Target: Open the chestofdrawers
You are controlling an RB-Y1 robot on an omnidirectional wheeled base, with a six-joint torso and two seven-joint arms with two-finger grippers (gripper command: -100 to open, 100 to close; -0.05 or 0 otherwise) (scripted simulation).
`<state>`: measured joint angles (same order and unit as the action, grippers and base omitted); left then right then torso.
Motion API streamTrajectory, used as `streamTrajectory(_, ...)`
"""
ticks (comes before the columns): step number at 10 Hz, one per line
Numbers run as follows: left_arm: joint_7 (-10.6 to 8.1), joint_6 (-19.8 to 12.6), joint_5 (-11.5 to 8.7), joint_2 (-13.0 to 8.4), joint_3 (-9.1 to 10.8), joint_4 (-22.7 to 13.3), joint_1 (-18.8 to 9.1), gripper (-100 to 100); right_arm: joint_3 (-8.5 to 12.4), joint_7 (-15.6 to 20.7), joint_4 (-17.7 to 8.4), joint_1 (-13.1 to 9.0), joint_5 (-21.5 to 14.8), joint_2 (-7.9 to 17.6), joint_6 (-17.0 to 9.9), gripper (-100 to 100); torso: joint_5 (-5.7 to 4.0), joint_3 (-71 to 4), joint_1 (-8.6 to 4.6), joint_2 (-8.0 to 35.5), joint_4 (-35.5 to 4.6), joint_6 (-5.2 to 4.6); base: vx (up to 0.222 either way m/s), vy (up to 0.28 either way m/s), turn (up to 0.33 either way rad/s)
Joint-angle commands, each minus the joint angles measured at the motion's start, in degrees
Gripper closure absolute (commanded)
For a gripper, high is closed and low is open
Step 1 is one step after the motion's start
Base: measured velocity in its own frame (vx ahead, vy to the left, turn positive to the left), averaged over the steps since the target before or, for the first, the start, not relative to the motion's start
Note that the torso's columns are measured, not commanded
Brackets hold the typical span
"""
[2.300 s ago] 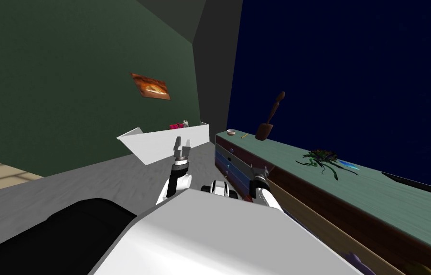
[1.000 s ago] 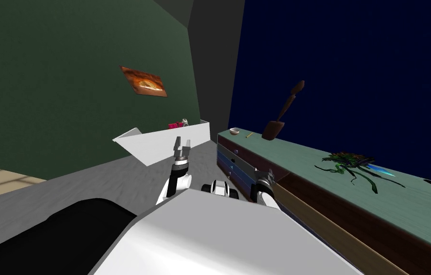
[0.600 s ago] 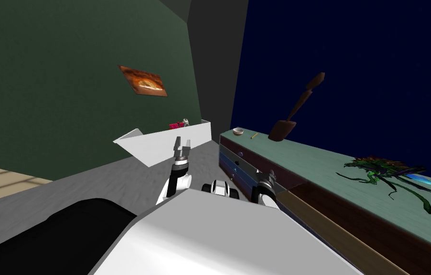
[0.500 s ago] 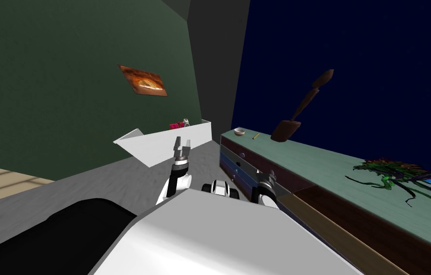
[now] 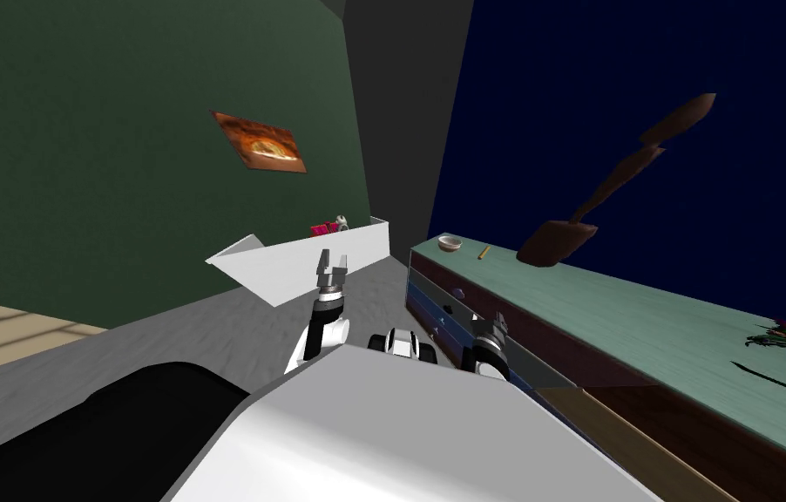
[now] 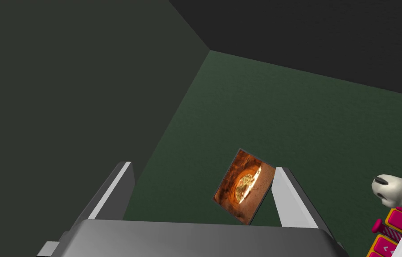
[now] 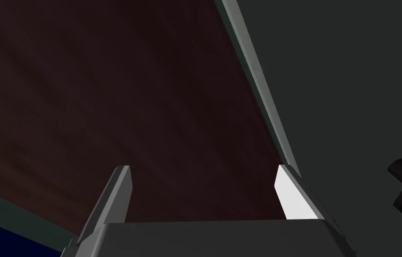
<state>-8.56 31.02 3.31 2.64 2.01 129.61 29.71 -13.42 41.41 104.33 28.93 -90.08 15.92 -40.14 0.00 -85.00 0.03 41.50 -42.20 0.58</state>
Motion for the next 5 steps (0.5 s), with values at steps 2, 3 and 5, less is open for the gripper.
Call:
streamTrajectory(2,0.00,0.0,0.0,0.0,-0.01,0.0,0.0,0,-0.8,3.5,-0.1,1.4,-4.3,1.5,-1.5,-100,0.05,0.3,0.11,0.6,0.0,-0.48,0.145,0.163,0.034)
streamTrajectory(3,0.00,0.0,0.0,0.0,0.00,0.0,0.0,0,-0.9,4.4,-0.2,1.9,-5.4,1.9,-2.0,-100,-0.01,0.4,-0.09,0.7,-0.1,-0.57,0.175,0.142,0.006)
streamTrajectory(5,0.00,0.0,0.0,0.0,0.00,0.0,0.0,0,-1.2,6.0,-0.3,2.8,-7.3,2.6,-2.8,-100,-0.02,0.5,-0.12,0.9,-0.1,-0.58,0.134,0.127,-0.025)
